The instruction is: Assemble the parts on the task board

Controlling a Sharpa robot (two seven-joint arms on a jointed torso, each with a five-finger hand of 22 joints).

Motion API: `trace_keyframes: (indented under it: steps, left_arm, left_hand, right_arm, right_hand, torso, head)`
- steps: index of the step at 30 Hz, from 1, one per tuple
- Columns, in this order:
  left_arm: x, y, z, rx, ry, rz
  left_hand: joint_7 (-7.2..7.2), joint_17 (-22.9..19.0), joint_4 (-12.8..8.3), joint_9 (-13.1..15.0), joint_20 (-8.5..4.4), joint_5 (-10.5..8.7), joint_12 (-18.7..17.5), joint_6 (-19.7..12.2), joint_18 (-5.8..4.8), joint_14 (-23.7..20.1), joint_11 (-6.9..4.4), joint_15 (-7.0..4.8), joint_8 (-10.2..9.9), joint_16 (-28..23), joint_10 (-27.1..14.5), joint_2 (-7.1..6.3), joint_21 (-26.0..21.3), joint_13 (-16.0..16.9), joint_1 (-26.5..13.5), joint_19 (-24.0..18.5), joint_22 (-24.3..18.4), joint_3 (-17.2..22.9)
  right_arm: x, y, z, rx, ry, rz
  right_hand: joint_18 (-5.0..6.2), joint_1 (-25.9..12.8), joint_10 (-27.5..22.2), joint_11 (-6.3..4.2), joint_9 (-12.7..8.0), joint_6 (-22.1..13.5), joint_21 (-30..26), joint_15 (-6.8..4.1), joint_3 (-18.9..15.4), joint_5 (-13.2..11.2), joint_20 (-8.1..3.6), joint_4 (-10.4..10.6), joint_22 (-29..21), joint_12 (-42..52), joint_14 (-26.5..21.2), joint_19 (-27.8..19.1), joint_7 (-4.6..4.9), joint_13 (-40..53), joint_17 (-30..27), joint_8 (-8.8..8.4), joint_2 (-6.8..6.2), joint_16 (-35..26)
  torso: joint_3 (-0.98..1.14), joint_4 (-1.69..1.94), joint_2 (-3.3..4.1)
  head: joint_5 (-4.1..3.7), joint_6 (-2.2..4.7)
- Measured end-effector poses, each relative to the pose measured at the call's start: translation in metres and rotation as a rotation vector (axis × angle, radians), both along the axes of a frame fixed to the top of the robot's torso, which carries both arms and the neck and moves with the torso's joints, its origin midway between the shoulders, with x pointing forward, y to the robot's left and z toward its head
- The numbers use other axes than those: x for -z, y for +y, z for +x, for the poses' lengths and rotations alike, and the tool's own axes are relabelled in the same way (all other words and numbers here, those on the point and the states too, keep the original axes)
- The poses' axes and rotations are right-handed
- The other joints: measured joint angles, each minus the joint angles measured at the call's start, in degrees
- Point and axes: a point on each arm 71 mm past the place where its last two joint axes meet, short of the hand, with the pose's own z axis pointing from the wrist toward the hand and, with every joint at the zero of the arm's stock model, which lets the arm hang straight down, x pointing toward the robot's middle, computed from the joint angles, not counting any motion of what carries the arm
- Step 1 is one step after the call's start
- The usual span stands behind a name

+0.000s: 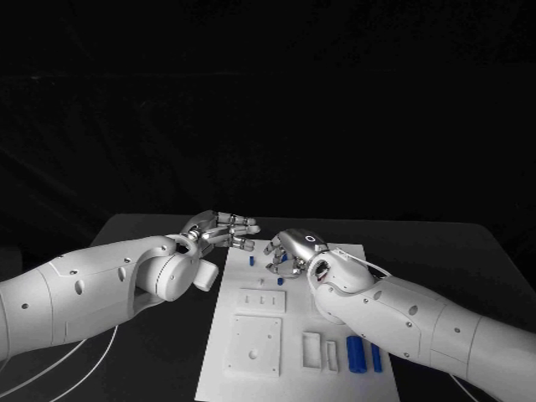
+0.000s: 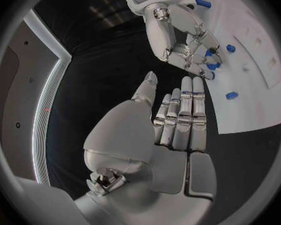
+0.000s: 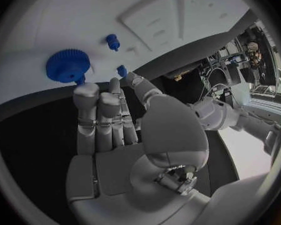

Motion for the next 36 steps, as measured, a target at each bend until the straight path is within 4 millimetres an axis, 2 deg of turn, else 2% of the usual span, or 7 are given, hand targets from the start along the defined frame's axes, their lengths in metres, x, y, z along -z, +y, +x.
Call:
trace_keyframes:
  steps: [7, 9, 12, 18, 21, 26, 36]
  left_arm:
    - [0.000, 0.004, 0.000, -0.006, 0.000, 0.002]
    - [0.000, 0.004, 0.000, -0.007, 0.000, 0.002]
    - [0.000, 0.004, 0.000, -0.007, 0.000, 0.002]
    - [0.000, 0.005, 0.000, -0.009, -0.001, 0.002]
    - [0.000, 0.005, 0.000, -0.009, -0.001, 0.002]
    - [0.000, 0.004, 0.001, -0.010, -0.002, 0.003]
    - [0.000, 0.004, 0.001, -0.009, -0.002, 0.003]
  left_hand:
    - [0.00, 0.00, 0.00, 0.00, 0.00, 0.00, 0.00, 0.00, 0.00, 0.00, 0.00, 0.00, 0.00, 0.00, 0.00, 0.00, 0.00, 0.00, 0.00, 0.00, 0.00, 0.00]
    - [0.00, 0.00, 0.00, 0.00, 0.00, 0.00, 0.00, 0.00, 0.00, 0.00, 0.00, 0.00, 0.00, 0.00, 0.00, 0.00, 0.00, 0.00, 0.00, 0.00, 0.00, 0.00]
    - [0.00, 0.00, 0.00, 0.00, 0.00, 0.00, 0.00, 0.00, 0.00, 0.00, 0.00, 0.00, 0.00, 0.00, 0.00, 0.00, 0.00, 0.00, 0.00, 0.00, 0.00, 0.00]
    - [0.00, 0.00, 0.00, 0.00, 0.00, 0.00, 0.00, 0.00, 0.00, 0.00, 0.00, 0.00, 0.00, 0.00, 0.00, 0.00, 0.00, 0.00, 0.00, 0.00, 0.00, 0.00]
    - [0.00, 0.00, 0.00, 0.00, 0.00, 0.00, 0.00, 0.00, 0.00, 0.00, 0.00, 0.00, 0.00, 0.00, 0.00, 0.00, 0.00, 0.00, 0.00, 0.00, 0.00, 0.00]
    - [0.00, 0.00, 0.00, 0.00, 0.00, 0.00, 0.00, 0.00, 0.00, 0.00, 0.00, 0.00, 0.00, 0.00, 0.00, 0.00, 0.00, 0.00, 0.00, 0.00, 0.01, 0.00]
    - [0.00, 0.00, 0.00, 0.00, 0.00, 0.00, 0.00, 0.00, 0.00, 0.00, 0.00, 0.00, 0.00, 0.00, 0.00, 0.00, 0.00, 0.00, 0.00, 0.00, 0.01, 0.00]
  right_arm:
    - [-0.016, -0.017, 0.003, 0.024, -0.023, 0.046]
    - [-0.020, -0.025, 0.005, 0.037, -0.029, 0.051]
    - [-0.027, -0.038, 0.009, 0.062, -0.035, 0.051]
    - [-0.028, -0.060, 0.018, 0.110, -0.010, 0.023]
    - [-0.024, -0.067, 0.020, 0.126, 0.018, 0.004]
    - [-0.020, -0.071, 0.023, 0.136, 0.066, -0.024]
    - [-0.010, -0.070, 0.026, 0.143, 0.156, -0.070]
  right_hand:
    - [-0.11, 0.00, 1.96, -0.75, -0.03, 0.05, 0.71, 0.00, -0.76, -0.01, 0.00, -0.24, 0.15, 2.58, 0.00, 0.00, -0.02, 2.93, -0.14, -0.22, 0.00, -0.08]
    - [-0.12, 0.33, 0.29, -1.57, -0.01, -0.18, 0.89, -0.55, -2.77, 0.22, -0.44, -0.13, 0.28, 9.80, 0.11, 0.00, 0.19, 11.78, -0.35, -0.22, -0.32, -0.49]
    - [-0.09, 0.64, -4.02, -1.78, -0.01, -1.34, 1.13, -0.55, -4.65, 0.22, -0.62, 0.12, 0.45, 23.19, 0.11, 0.00, 0.21, 26.79, -0.47, -0.22, 0.01, -0.49]
    - [-0.10, 1.09, -8.39, -1.36, -0.01, -2.81, 2.71, -0.55, -7.44, 1.05, -0.62, 0.98, 0.48, 37.64, 0.11, 0.00, 0.74, 43.72, 0.30, -0.22, -0.03, 0.80]
    - [-0.11, 1.15, -7.22, -0.78, -0.01, -3.27, 4.01, -0.55, -8.74, 1.05, -0.49, 2.07, 0.48, 45.59, 0.11, -0.11, 0.99, 52.35, 1.19, -0.22, -0.08, 2.03]
    - [-0.15, 1.68, -5.83, -1.12, -0.23, -7.95, 4.74, -0.43, -10.14, 1.05, 0.01, 3.48, 0.48, 49.35, 0.23, 0.00, 0.95, 57.57, 1.86, -0.22, -0.15, 2.82]
    - [-0.22, 2.20, -3.17, -0.72, -0.22, -8.27, 6.52, -0.42, -12.22, 1.49, 0.00, 5.82, 0.47, 55.09, 0.23, 0.00, 0.94, 63.60, 3.47, -0.22, -0.68, 4.23]
  torso:
    - [-0.02, -0.10, -0.04]
    - [-0.02, -0.12, -0.03]
    - [-0.03, -0.12, -0.04]
    - [0.00, -0.08, -0.03]
    - [0.03, 0.01, -0.01]
    - [0.03, 0.08, 0.01]
    - [0.01, 0.19, 0.05]
  head:
    - [-0.02, 0.24]
    - [-0.08, 0.30]
    - [-0.10, 0.36]
    - [-0.15, 0.35]
    - [-0.19, 0.31]
    - [-0.03, 0.29]
    - [-0.04, -0.02]
